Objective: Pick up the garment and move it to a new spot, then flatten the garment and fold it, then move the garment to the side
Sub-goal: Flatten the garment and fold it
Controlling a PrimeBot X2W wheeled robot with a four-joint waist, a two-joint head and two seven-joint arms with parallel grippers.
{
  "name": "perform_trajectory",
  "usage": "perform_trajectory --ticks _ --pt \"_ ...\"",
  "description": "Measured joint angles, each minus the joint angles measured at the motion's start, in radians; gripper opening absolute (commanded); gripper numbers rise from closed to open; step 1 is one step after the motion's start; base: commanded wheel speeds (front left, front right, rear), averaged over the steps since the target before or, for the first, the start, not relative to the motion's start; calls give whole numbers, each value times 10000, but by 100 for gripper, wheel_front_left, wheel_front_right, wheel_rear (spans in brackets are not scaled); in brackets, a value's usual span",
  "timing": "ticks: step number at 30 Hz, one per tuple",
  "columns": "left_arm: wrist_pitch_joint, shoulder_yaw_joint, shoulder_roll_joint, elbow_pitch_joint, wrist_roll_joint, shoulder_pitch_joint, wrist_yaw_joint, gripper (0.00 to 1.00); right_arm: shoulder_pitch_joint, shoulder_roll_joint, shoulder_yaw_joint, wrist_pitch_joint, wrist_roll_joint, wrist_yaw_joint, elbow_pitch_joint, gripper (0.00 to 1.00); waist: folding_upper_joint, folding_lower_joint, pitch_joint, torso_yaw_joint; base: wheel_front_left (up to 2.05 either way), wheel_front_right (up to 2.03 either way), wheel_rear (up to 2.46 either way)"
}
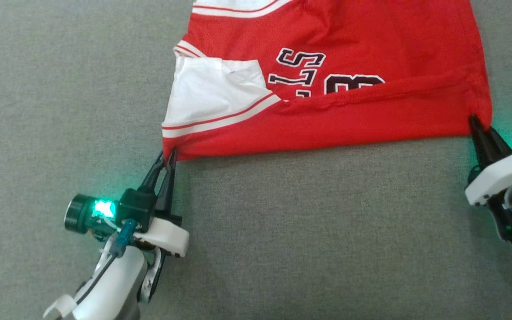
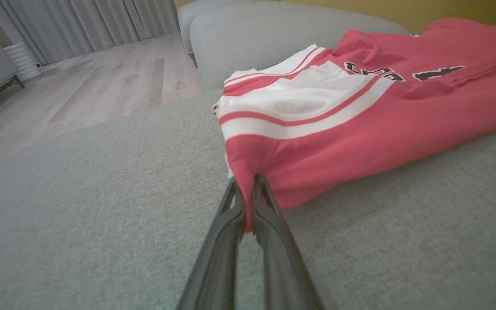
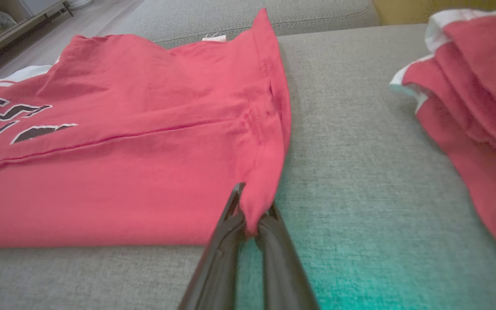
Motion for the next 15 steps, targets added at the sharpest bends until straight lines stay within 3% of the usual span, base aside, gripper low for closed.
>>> perform_trajectory --ticks 5,15 --pt "2 -123 29 -322 -2 436 86 0 299 -566 403 -161 167 0 -199 0 0 0 -301 70 0 0 0" --pt "107 -485 330 -1808 -121 2799 717 0 2254 -1816 853 -121 955 0 -1549 0 0 -1 -713 136 0 0 0"
